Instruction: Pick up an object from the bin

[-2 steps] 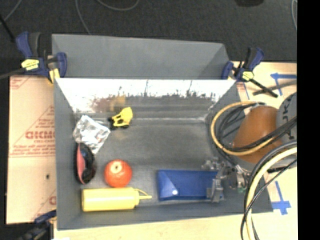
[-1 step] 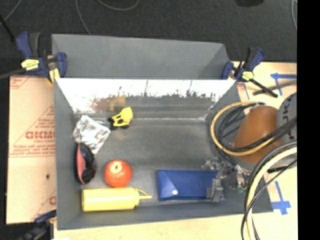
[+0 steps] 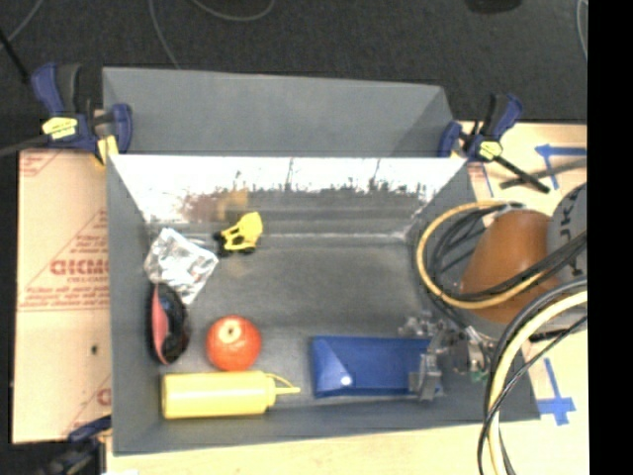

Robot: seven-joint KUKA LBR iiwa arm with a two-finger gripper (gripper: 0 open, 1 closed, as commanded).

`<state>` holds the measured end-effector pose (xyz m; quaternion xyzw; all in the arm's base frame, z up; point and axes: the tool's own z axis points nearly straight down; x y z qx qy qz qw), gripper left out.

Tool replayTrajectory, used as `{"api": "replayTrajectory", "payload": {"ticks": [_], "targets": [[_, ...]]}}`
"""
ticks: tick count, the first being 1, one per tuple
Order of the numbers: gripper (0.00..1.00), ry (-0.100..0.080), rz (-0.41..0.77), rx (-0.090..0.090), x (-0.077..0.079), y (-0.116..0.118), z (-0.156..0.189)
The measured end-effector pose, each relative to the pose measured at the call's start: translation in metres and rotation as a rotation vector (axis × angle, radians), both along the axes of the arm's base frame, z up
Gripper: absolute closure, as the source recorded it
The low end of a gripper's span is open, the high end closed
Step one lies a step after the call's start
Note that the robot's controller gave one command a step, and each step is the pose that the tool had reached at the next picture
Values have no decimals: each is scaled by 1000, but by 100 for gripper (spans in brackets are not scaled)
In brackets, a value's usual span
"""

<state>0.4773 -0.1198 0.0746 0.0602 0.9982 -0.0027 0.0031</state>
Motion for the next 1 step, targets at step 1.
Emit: {"api": "replayTrajectory", "payload": {"ticks": [1], "targets": [[100, 0, 0, 0, 0, 0, 0]]}}
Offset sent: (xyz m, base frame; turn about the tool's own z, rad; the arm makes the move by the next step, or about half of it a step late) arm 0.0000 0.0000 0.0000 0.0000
